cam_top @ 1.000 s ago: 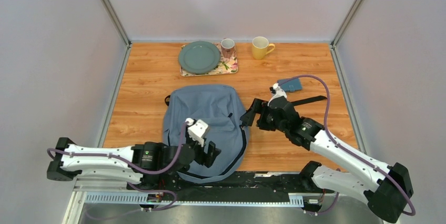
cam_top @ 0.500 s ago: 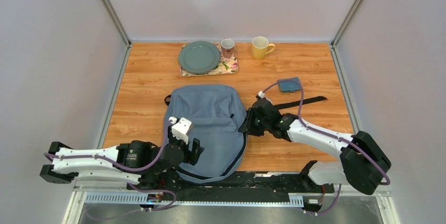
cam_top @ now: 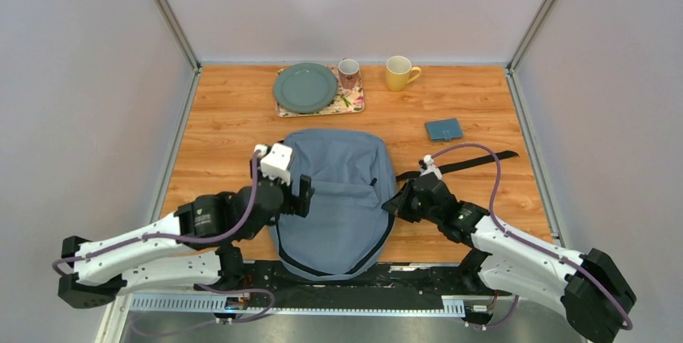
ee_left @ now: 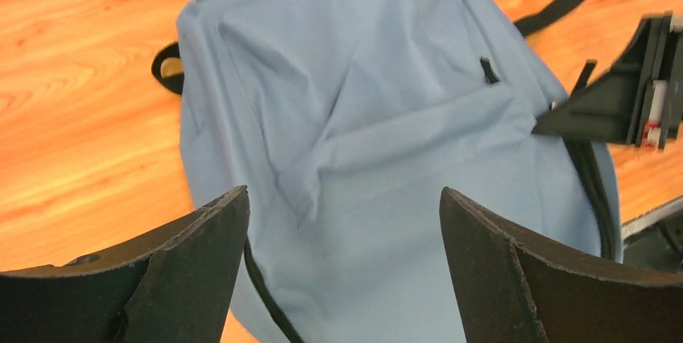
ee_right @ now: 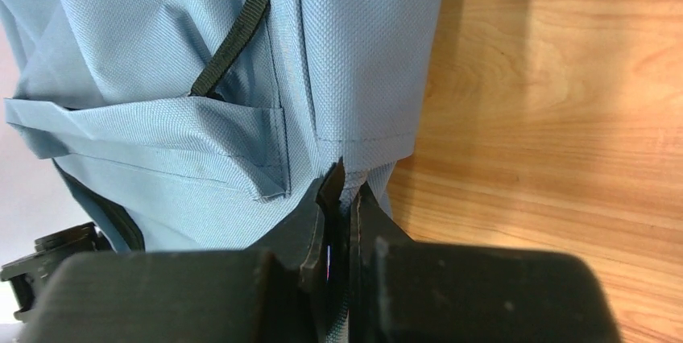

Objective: Pack the student bag
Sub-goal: Unzip the student bag at the center of the board.

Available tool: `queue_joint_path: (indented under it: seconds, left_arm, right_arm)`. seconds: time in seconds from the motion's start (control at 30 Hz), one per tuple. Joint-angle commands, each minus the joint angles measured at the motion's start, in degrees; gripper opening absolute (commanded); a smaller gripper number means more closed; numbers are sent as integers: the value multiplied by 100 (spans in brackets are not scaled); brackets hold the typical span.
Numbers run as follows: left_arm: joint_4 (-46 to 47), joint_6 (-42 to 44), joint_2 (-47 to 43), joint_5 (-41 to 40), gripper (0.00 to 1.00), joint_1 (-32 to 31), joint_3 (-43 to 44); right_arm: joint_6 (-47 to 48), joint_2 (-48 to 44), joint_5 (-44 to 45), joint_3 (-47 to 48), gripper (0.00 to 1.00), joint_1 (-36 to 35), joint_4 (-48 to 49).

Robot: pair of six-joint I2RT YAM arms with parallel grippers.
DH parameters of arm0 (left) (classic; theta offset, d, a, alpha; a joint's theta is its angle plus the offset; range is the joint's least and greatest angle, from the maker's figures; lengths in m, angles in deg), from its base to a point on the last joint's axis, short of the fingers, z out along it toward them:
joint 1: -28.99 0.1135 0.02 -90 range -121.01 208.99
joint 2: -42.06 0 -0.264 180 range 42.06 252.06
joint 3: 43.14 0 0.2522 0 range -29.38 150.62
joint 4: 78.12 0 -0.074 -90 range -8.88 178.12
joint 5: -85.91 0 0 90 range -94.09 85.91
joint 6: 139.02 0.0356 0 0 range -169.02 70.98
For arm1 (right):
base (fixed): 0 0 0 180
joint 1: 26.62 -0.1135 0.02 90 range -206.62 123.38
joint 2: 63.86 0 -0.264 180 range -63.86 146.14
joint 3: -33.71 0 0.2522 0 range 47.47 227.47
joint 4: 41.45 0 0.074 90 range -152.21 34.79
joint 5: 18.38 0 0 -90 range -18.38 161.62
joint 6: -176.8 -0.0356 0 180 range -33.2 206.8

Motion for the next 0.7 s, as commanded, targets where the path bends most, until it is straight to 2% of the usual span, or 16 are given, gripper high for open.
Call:
queue_joint_path:
  seconds: [0.0, 0.13, 0.17, 0.27, 0.33, 0.43, 0.57, 0.67]
  left_arm:
    - [474, 943, 1232, 1676, 94, 1203, 905]
    - [1141, 1591, 2217, 2117, 94, 1329, 1765]
    - [1220, 1698, 2671, 2474, 94, 1364, 1985]
    - [784, 2147, 3798, 3204, 91, 1426, 3171]
    - [519, 2418, 4317, 3479, 85, 1426, 3943]
    - [482, 2770, 4934, 3962, 80, 1426, 4167]
    - [378, 2877, 5487, 4024, 76, 1426, 4167]
    - [272, 2895, 5795, 4200, 69, 1426, 4123]
  right_arm:
    - [-337, -396, 323, -410, 0, 8, 430]
    - [-390, -563, 323, -419, 0, -35, 360]
    - [-398, -598, 340, -428, 0, -53, 333]
    - [-442, -695, 367, -437, 0, -88, 324]
    - [-469, -792, 411, -428, 0, -97, 272]
    - [-530, -976, 472, -472, 0, -115, 201]
    - [-583, -1205, 507, -534, 0, -123, 114]
    - [-565, -1319, 516, -534, 0, -123, 61]
